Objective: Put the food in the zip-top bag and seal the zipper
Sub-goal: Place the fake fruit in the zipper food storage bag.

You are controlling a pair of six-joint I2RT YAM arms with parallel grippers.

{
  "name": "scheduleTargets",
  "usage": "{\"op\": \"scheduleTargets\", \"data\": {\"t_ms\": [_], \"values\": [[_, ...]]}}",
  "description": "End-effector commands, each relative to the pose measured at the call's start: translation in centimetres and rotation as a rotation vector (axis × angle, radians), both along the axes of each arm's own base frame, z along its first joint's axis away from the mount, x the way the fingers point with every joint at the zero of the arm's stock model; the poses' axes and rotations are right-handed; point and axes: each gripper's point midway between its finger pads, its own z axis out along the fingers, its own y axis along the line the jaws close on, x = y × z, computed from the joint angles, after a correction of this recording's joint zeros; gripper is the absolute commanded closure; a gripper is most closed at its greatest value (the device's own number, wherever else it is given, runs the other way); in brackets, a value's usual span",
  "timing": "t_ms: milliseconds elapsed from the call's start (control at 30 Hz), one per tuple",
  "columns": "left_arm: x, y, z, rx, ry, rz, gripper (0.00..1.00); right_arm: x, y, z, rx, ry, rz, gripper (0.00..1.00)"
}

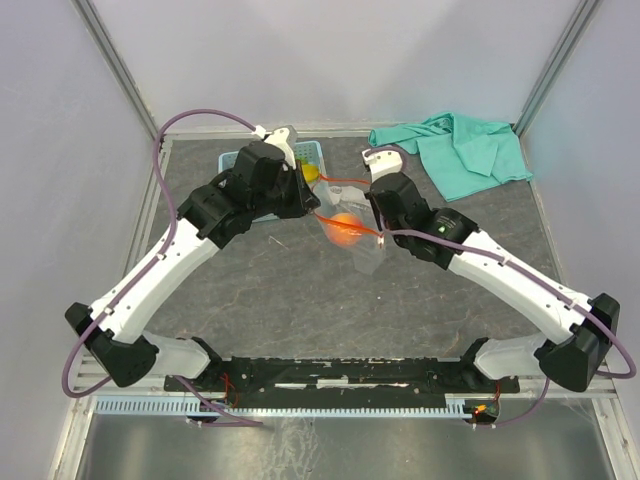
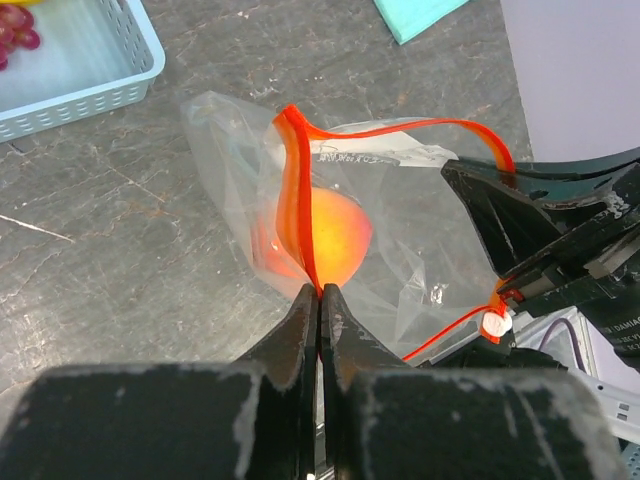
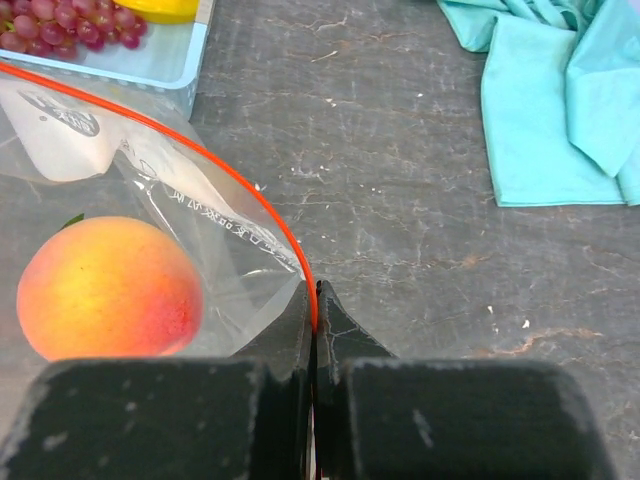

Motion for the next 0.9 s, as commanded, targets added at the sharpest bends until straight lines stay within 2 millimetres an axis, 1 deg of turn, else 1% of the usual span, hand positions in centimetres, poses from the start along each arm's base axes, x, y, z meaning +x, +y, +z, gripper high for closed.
{"op": "scheduleTargets", "data": {"t_ms": [0, 67, 167, 200, 233, 267, 300, 333, 367, 400, 433, 467, 500, 567, 667, 800, 867], "values": [[0.4, -0.1, 1.2, -0.003, -0.071, -0.023, 0.97, 0.0, -2.0, 2.8, -0.011, -0.077, -0.046, 0.98], [0.3, 0.0, 0.7, 0.037, -0.041, -0.03, 0.97, -0.4, -1.8, 4.6, 0.032, -0.083, -0.043, 0.98], [-0.2, -0.8, 4.4, -0.048, -0.135, -0.062, 0.97, -0.8, -1.4, 7.1, 0.088, -0.111, -0.002, 0.98], [-0.3, -0.4, 5.6, -0.073, -0.189, -0.058, 0.97, -0.8, -1.6, 7.5, 0.085, -0.126, -0.004, 0.98], [0.1, -0.1, 5.7, -0.077, -0.23, -0.037, 0.97, -0.5, -1.7, 7.5, 0.08, -0.15, -0.013, 0.98], [0.8, 0.3, 4.6, -0.048, -0.246, -0.013, 0.97, 0.0, -1.8, 6.7, 0.054, -0.164, -0.019, 0.99], [1.7, 0.5, 3.0, -0.005, -0.243, 0.011, 0.97, 0.3, -2.0, 5.3, 0.015, -0.158, -0.029, 0.99], [2.3, 0.5, 1.3, 0.04, -0.203, 0.014, 0.97, 0.4, -2.1, 3.6, -0.027, -0.113, -0.039, 0.99], [2.5, -0.1, 0.7, 0.059, -0.163, -0.013, 0.97, 0.2, -2.0, 3.6, -0.023, -0.078, -0.047, 0.98], [2.1, -1.0, 0.6, 0.063, -0.132, -0.067, 0.97, 0.1, -1.5, 3.4, -0.019, -0.039, -0.034, 0.98], [1.7, -1.7, 1.0, 0.045, -0.13, -0.103, 0.97, 0.0, -0.9, 3.6, -0.003, -0.03, -0.012, 0.98], [1.6, -1.9, 1.1, 0.028, -0.143, -0.109, 0.97, 0.1, -0.6, 3.1, 0.001, -0.034, 0.001, 0.98], [1.8, -1.8, 1.0, 0.017, -0.167, -0.097, 0.97, 0.4, -0.8, 2.6, -0.001, -0.053, -0.012, 0.98], [2.4, -1.0, 0.3, 0.034, -0.188, -0.052, 0.97, 0.7, -1.8, 1.9, -0.018, -0.08, -0.064, 0.98], [2.6, -0.8, -0.2, 0.058, -0.184, -0.049, 0.97, 0.9, -2.2, 1.3, -0.023, -0.085, -0.082, 0.99], [2.6, -1.1, -1.7, 0.067, -0.166, -0.064, 0.86, 0.9, -2.2, 0.7, -0.004, -0.093, -0.088, 0.98], [2.8, -0.8, -1.8, 0.073, -0.162, -0.057, 0.78, 1.0, -2.1, 0.7, 0.002, -0.098, -0.087, 0.98]]}}
